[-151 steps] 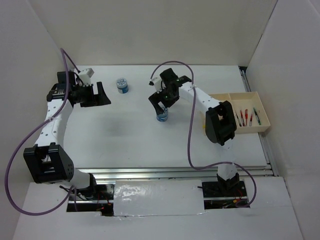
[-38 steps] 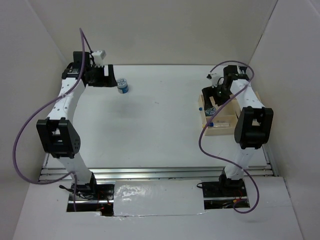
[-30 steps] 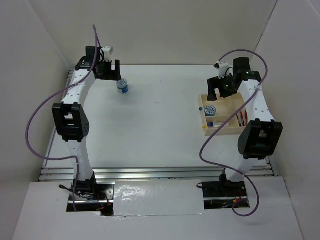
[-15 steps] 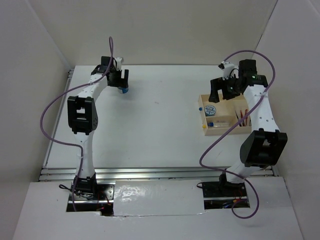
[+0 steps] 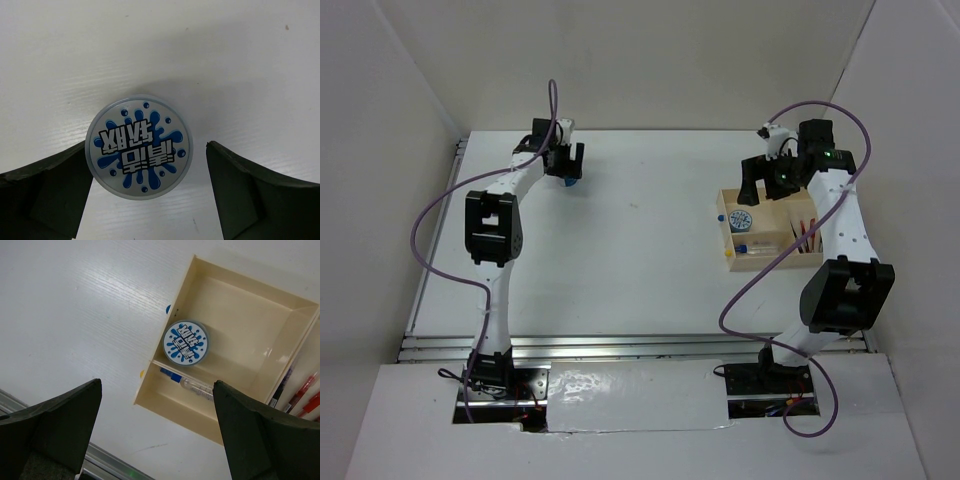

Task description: Sort the stationery into containers

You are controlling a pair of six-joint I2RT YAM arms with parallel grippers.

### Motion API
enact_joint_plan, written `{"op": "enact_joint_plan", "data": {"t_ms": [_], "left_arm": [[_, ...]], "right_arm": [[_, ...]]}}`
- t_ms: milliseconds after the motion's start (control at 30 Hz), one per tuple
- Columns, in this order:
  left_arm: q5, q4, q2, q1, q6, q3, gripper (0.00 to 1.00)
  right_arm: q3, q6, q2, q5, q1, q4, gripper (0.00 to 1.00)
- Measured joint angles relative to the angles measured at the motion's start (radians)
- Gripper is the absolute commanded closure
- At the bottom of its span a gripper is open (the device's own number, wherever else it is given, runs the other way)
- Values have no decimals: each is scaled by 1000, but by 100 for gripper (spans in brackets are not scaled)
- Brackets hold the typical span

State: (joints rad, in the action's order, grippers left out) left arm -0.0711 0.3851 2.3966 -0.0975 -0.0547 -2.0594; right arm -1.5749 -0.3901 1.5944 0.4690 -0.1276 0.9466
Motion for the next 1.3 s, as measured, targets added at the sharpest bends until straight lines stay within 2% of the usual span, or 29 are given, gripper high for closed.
{"op": "enact_joint_plan", "data": {"t_ms": [133, 200, 233, 400, 433, 600, 767, 900, 1033, 1133, 1300], "left_arm": [[4, -34, 0, -6, 1, 0, 1], [7, -48, 1, -8, 3, 0, 7], [8, -50, 1, -9, 3, 0, 15], [9, -65, 1, -13, 30, 7, 40], [4, -77, -5, -13, 30, 19, 49], [-66, -78, -92, -22, 68, 145, 68], [-171, 10, -282, -110, 133, 338, 74], [-231, 69, -463, -278, 169, 433, 73], [-280, 47, -589, -461, 181, 513, 72], [-288, 16, -622, -543, 167, 605, 72], [-229, -26, -579, -587, 109, 741, 70]], "right_arm": [[1, 0, 2, 3, -6, 0, 3], [1, 0, 4, 7, -8, 0, 3], [1, 0, 6, 9, -8, 0, 3], [1, -1, 14, 17, -8, 6, 5], [1, -1, 14, 18, -8, 8, 5], [0, -1, 14, 23, -4, 18, 4], [0, 0, -10, 36, 15, 27, 4], [2, 0, -69, 48, 48, 40, 4], [51, 3, -149, 58, 71, 36, 4], [108, 6, -197, 59, 80, 35, 4], [222, 6, -264, 44, 82, 30, 3]]}}
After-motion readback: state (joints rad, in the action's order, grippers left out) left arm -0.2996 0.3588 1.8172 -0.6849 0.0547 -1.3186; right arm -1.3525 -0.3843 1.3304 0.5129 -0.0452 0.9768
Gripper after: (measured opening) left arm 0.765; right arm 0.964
